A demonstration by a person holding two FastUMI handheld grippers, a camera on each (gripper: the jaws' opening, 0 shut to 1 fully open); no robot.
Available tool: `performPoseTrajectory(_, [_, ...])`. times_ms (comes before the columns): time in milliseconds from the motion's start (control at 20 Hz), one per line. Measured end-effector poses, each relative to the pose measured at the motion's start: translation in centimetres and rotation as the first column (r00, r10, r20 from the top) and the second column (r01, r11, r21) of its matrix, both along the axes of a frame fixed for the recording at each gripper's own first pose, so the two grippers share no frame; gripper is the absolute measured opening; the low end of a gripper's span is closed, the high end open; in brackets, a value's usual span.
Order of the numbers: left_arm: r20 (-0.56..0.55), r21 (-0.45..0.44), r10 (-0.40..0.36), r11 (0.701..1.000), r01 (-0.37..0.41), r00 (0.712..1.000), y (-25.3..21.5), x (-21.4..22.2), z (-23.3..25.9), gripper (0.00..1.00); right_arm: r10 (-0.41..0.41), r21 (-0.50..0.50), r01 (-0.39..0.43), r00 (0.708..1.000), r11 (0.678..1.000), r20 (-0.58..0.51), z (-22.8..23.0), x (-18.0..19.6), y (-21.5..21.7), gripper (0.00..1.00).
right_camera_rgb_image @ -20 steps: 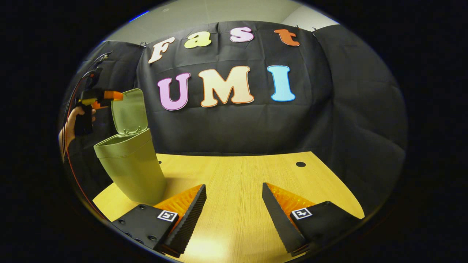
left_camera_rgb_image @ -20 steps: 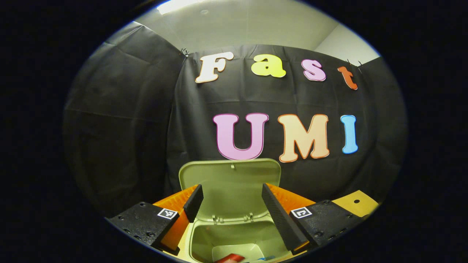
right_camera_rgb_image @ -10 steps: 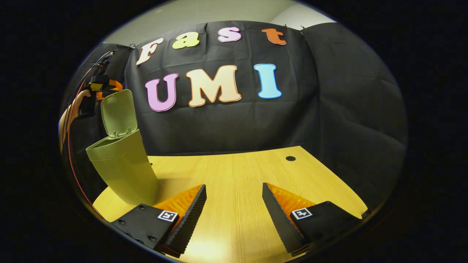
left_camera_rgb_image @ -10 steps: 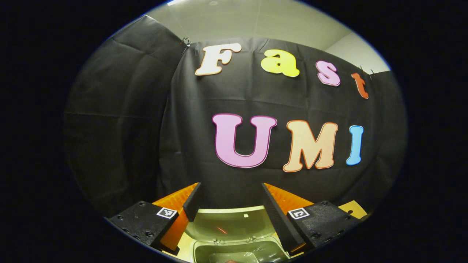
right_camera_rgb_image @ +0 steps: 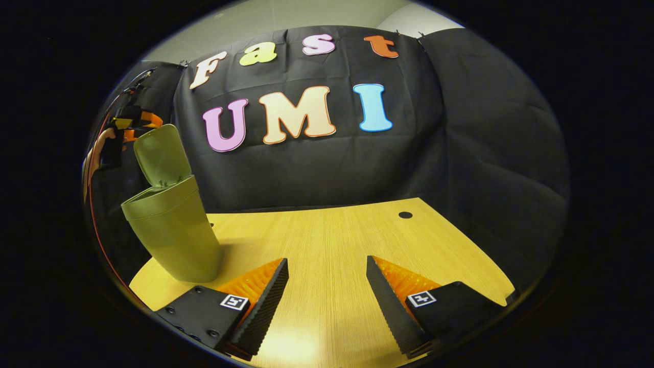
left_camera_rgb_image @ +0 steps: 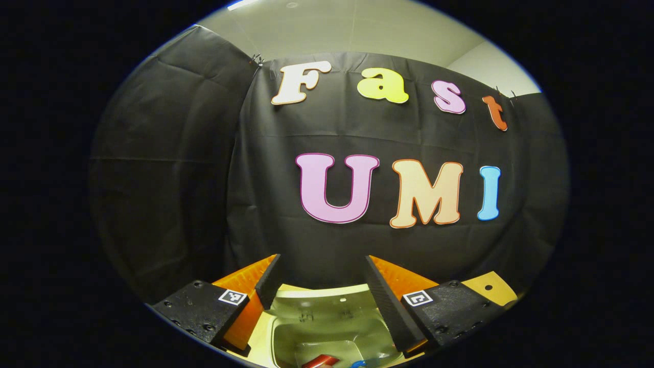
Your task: Press the lid of the desktop garbage bin to open it, pick up the crumpled paper on the desktop and throw it into the bin, then pick up the pop can on the desktop and drop it into the bin, and finally close the garbage bin lid.
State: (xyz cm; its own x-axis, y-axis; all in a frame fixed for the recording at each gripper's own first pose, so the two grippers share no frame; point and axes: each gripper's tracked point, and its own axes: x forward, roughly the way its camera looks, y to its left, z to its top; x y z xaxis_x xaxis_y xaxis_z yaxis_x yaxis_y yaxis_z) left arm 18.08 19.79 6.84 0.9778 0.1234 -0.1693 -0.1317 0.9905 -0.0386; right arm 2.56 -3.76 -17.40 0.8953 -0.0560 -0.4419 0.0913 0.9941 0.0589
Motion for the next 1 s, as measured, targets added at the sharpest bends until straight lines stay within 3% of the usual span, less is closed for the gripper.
performPoseTrajectory(400, [-0.037,-0.018,0.008,1.000,-0.008,0.999,-2.3,-5.2,-4.2,0.95,0.083,-0.009,-0.083,0.997,0.997,-0.006,0.2,0.4,-0.2,0.97])
performPoseTrajectory(650, [-0.040,-0.027,-0.001,1.000,0.000,0.999,-3.7,-6.7,-6.5,0.92,0.113,-0.028,-0.113,0.993,0.993,-0.023,-0.4,-0.3,-0.3,0.97])
performPoseTrajectory(1000, [-0.129,-0.022,-0.020,1.000,0.017,0.991,-5.4,-7.9,-11.7,0.95,0.120,-0.036,-0.122,0.992,0.992,-0.045,-0.9,-0.4,-1.0,0.96])
